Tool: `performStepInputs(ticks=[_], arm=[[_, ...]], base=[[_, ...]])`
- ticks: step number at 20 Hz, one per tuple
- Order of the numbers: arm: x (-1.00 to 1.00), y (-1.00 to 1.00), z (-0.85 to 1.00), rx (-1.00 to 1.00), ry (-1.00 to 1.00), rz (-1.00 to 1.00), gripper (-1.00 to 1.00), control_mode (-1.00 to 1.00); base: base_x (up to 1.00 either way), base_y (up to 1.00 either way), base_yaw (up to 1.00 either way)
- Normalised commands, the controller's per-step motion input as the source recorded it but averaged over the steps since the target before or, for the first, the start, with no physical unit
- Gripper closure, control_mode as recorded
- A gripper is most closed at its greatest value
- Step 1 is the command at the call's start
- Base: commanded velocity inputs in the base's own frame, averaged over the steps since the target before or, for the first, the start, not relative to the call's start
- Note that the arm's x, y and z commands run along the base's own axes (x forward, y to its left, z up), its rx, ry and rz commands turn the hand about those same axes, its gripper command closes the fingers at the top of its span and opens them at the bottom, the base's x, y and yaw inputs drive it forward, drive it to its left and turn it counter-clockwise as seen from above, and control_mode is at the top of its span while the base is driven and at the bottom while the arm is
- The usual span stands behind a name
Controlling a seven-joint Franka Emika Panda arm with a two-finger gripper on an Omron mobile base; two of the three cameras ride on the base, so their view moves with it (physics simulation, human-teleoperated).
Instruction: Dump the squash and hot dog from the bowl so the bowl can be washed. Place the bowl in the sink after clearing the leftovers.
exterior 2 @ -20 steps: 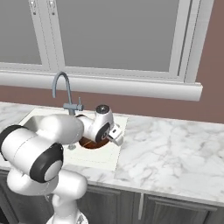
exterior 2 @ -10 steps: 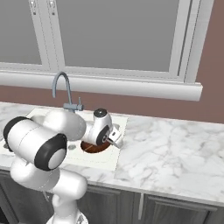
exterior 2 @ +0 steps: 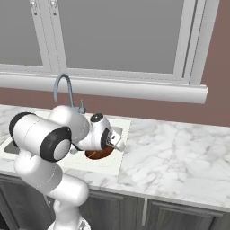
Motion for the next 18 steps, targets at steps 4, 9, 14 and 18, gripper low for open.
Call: performStepInputs(ticks=[4,9,14,18], arm=[[0.19,0.08,-0.05,-0.07,0.0,0.0,1.0,-1.0],[0.25,0.1,-0.04,-0.06,0.02,0.0,1.0,-1.0],[0.13,0.15,-0.19,-0.18,0.03,0.0,1.0,-1.0],[0.02,0.13,-0.22,-0.23,0.06,0.0,1.0,-1.0]], base=[[0.0,0.0,0.0],[0.0,0.0,0.0],[0.0,0.0,0.0],[0.0,0.0,0.0]])
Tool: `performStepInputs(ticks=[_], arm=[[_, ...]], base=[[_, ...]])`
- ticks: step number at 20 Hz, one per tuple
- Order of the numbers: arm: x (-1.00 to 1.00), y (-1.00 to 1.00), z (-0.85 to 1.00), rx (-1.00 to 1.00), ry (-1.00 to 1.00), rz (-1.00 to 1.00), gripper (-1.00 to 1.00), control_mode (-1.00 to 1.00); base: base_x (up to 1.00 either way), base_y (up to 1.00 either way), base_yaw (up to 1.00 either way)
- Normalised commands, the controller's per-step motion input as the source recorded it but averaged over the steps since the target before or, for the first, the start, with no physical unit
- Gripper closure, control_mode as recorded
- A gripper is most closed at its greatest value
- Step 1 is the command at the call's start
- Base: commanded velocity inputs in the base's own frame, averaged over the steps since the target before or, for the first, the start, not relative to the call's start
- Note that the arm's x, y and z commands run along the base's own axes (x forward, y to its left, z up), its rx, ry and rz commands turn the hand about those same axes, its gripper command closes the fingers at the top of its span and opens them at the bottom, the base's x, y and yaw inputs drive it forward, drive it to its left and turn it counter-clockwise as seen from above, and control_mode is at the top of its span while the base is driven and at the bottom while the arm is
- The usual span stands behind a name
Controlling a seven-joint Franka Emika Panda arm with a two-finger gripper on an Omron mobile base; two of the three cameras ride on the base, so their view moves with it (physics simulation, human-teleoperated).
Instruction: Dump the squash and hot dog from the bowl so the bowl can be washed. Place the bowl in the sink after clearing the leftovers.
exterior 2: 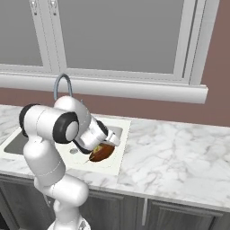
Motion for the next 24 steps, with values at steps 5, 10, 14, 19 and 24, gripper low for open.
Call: performStepInputs(ticks=[5,10,14,19,24], arm=[[0.0,0.07,-0.15,-0.16,0.07,0.01,1.0,-1.0],[0.0,0.03,0.0,-0.06,0.03,0.0,1.0,-1.0],[0.0,0.16,0.14,-0.12,-0.01,0.0,1.0,-1.0],[-0.04,0.21,0.35,-0.18,-0.02,0.0,1.0,-1.0],[-0.08,0.14,0.0,-0.17,-0.01,0.03,1.0,-1.0]], base=[[0.0,0.0,0.0],[0.0,0.0,0.0],[0.0,0.0,0.0],[0.0,0.0,0.0],[0.0,0.0,0.0]])
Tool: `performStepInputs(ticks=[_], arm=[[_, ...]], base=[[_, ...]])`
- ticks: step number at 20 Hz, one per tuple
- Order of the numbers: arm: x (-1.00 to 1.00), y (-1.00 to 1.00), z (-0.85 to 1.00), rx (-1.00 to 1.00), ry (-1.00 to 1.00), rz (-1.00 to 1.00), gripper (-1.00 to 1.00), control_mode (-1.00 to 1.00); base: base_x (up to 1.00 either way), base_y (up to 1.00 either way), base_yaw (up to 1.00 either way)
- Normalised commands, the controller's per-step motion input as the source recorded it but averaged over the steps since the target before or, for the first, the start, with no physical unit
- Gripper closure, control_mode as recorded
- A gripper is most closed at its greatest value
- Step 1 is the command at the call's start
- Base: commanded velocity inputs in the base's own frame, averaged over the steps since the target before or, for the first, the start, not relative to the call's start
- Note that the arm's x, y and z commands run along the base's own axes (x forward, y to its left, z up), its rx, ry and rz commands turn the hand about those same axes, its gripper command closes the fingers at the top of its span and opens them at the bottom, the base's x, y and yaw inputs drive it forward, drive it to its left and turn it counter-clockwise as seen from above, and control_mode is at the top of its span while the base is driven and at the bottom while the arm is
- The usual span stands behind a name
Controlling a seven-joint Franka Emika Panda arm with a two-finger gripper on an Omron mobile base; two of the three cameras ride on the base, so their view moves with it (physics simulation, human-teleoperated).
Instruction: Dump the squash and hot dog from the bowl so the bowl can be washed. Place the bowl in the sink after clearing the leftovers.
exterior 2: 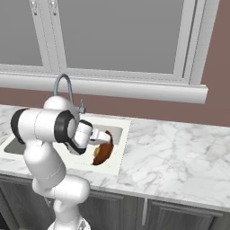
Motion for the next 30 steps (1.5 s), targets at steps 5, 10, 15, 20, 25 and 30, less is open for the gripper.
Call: performStepInputs(ticks=[5,10,15,20,25,30], arm=[[-0.21,0.03,0.18,-0.21,-0.18,0.0,1.0,-1.0],[-0.07,0.01,0.01,-0.12,-0.02,0.01,1.0,-1.0],[-0.24,-0.08,0.3,-0.11,-0.19,0.0,1.0,-1.0],[-0.07,0.06,0.26,-0.07,-0.12,0.0,1.0,-1.0],[-0.01,0.39,-0.02,-0.25,-0.05,0.05,1.0,-1.0],[0.24,0.38,0.03,-0.16,0.05,0.02,1.0,-1.0]], base=[[0.0,0.0,0.0],[0.0,0.0,0.0],[0.0,0.0,0.0],[0.0,0.0,0.0],[0.0,0.0,0.0],[0.0,0.0,0.0]])
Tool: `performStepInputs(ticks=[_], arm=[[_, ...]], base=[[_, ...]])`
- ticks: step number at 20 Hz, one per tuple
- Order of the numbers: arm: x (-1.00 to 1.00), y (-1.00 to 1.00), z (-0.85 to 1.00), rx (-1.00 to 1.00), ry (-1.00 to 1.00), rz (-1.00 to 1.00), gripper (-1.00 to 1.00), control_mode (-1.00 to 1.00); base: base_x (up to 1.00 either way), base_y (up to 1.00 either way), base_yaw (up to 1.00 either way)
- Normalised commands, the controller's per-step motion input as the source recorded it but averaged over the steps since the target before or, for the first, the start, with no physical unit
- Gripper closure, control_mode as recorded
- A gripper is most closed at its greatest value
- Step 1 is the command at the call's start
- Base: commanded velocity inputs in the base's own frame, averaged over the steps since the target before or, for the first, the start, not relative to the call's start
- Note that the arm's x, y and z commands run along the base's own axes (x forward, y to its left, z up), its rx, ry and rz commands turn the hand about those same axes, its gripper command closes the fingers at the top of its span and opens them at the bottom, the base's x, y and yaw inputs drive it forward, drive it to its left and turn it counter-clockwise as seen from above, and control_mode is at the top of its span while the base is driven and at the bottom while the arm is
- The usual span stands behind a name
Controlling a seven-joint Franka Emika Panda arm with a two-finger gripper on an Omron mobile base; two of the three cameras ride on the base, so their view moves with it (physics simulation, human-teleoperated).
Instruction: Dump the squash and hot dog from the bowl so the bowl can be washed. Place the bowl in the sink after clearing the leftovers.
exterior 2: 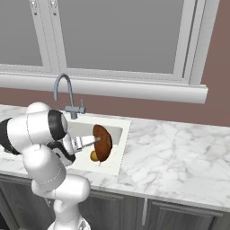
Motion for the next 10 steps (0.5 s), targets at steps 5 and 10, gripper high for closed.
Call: performStepInputs(ticks=[5,10], arm=[[0.08,0.15,-0.04,-0.08,0.09,0.01,1.0,-1.0],[0.0,-0.02,-0.16,-0.12,0.07,0.0,1.0,-1.0]], base=[[0.0,0.0,0.0],[0.0,0.0,0.0]])
